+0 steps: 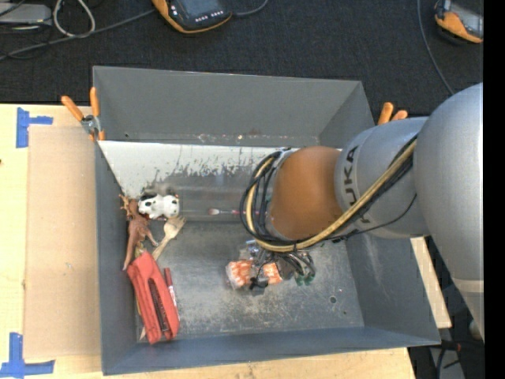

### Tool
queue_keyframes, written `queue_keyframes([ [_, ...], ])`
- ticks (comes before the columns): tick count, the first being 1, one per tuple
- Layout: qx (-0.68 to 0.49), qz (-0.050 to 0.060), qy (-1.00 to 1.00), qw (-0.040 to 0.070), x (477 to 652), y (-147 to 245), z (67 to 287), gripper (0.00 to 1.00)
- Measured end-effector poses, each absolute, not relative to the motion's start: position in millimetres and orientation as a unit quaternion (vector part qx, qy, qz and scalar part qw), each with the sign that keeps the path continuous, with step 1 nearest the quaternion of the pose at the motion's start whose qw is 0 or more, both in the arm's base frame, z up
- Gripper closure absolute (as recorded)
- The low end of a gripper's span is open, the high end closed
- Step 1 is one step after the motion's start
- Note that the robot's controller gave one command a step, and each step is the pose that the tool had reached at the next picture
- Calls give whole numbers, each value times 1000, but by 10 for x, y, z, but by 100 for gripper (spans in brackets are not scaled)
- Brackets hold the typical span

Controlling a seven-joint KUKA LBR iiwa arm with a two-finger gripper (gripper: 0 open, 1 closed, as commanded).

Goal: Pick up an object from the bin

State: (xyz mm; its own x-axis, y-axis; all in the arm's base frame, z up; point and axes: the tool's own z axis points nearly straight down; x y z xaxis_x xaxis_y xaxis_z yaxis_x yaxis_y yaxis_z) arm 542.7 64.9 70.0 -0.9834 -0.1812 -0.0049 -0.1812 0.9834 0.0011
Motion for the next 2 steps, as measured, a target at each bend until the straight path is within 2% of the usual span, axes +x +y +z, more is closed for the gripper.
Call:
queue_keyframes([
  [1, -97, 1, 995, -1, 5401, 655, 1380, 100],
  [2, -92, 1, 996, -5, 5283, 395, 2137, 100],
])
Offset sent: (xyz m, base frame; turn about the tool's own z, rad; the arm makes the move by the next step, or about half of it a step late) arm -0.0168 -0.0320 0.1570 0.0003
